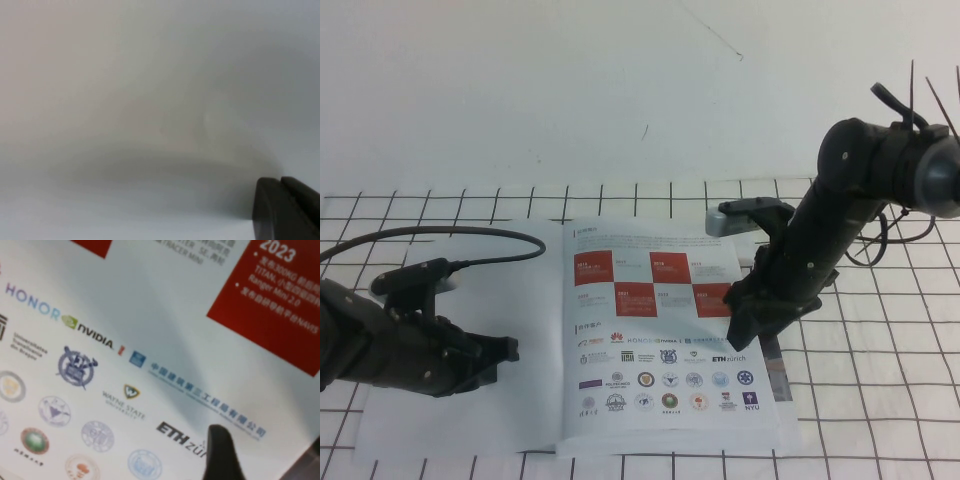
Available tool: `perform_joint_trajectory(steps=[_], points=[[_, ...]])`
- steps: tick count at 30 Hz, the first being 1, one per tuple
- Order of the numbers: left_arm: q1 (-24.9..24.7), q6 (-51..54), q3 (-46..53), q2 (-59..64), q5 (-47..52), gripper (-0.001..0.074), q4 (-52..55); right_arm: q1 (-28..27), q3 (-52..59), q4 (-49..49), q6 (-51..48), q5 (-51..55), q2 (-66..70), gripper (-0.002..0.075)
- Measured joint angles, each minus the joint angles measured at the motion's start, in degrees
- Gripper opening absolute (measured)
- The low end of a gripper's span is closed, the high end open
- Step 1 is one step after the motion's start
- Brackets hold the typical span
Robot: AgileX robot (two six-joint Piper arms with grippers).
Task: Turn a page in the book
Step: Open the closed book
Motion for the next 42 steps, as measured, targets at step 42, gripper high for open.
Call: perform_joint_trajectory(steps=[42], points=[[0.0,10.3,0.0,0.0,1.93,-0.0002,-16.88,0.0,-0.51,10.26,-2.5,-0.44,-3.77,0.0414]])
